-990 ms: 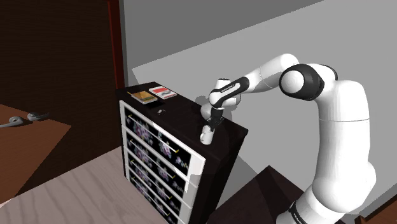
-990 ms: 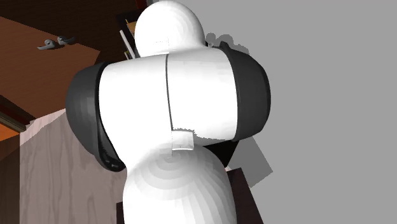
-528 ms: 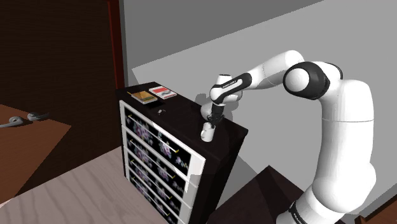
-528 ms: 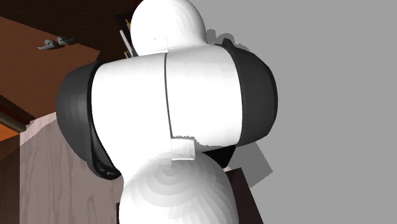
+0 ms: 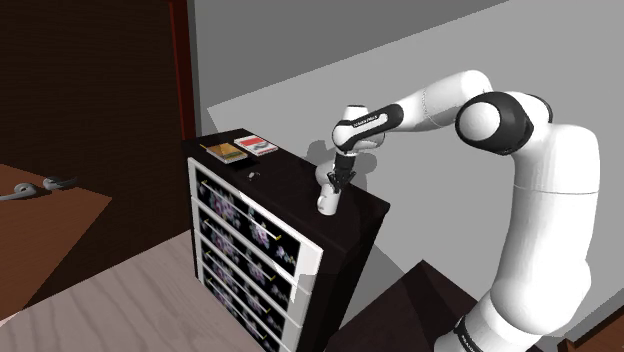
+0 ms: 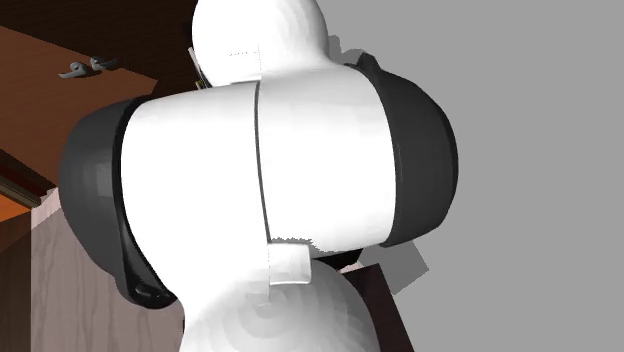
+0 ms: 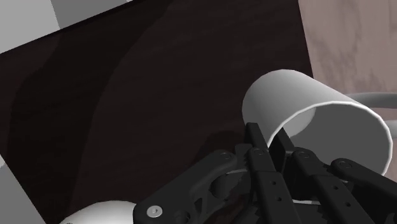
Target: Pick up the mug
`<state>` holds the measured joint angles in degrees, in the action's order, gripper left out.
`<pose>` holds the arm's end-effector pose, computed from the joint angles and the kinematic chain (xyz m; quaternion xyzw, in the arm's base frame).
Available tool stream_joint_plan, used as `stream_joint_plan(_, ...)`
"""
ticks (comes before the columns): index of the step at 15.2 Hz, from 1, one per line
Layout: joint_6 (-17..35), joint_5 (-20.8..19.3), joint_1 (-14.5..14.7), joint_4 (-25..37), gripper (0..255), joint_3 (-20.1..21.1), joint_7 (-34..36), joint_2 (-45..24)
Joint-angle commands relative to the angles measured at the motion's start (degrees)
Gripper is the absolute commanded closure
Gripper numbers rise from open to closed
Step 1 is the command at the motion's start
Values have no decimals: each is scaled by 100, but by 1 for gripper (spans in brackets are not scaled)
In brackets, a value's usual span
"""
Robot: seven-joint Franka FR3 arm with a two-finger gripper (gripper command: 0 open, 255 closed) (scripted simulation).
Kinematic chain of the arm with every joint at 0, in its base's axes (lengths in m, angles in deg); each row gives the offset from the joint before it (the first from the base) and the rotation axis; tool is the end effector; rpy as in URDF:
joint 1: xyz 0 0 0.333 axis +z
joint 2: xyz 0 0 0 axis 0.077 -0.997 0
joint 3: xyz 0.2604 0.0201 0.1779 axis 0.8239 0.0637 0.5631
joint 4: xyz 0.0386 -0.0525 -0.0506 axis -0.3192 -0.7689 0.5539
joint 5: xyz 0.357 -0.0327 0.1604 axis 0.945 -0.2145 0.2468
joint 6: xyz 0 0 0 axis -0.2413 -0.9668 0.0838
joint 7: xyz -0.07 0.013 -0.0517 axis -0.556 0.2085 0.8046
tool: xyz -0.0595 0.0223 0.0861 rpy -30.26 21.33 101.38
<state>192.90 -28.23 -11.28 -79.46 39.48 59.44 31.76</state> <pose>0.6270 -0.1017 0.2995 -0.9960 0.0817 0.0345 0.0055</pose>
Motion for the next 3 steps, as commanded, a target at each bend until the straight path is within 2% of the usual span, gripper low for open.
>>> stream_joint_plan(1, -127, -6, -2, 42, 255, -4, -2, 83)
stream_joint_plan(3, -137, -6, -2, 45, 255, -4, -2, 89)
